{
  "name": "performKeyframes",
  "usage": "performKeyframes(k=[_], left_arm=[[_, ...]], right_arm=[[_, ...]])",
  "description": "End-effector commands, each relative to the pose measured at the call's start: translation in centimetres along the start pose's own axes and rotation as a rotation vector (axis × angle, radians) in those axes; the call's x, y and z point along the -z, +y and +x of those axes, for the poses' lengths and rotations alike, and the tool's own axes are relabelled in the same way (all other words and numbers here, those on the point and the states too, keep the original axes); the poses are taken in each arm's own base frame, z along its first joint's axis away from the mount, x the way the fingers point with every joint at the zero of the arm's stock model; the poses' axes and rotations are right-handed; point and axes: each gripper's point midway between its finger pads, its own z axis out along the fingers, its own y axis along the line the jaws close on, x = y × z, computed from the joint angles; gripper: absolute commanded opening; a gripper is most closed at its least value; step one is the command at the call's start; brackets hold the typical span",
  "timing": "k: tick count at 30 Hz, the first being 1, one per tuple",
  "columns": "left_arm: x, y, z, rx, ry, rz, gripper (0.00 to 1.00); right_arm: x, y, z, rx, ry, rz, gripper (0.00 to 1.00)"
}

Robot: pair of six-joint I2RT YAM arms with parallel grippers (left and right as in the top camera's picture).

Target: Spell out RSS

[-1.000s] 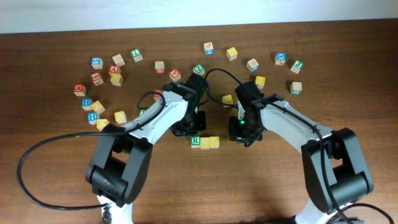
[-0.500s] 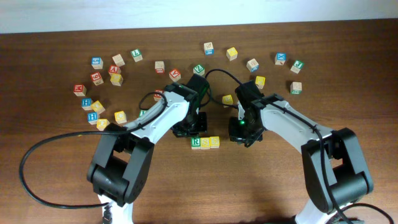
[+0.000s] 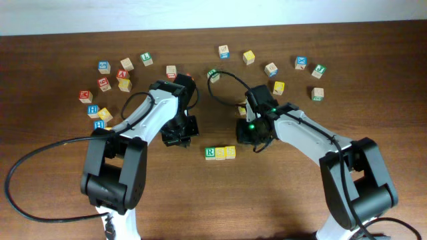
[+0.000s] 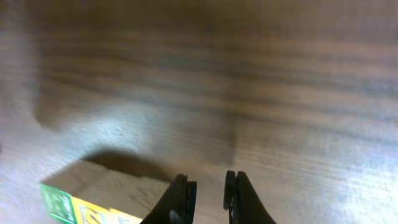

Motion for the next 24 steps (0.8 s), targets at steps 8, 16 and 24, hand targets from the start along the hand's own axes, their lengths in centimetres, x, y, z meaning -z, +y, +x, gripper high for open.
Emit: performKeyframes(k=[8,16,24], left_arm=[[-0.3,0.1,-0.3,-0.017,-0.007,-0.009,0.00],[-0.3,0.1,-0.3,-0.017,-0.006,-0.009,0.00],[-0.3,0.1,-0.3,-0.017,-0.005,-0.009,0.00]], right_arm=[[-0.8,3.5,1.9,0.065,0.052,-0.078,0.04],[-0.8,3.2,2.6,0.055,0.081,-0.065,0.04],[-0.8,3.2,2.6,0.055,0.081,-0.069,0.04]])
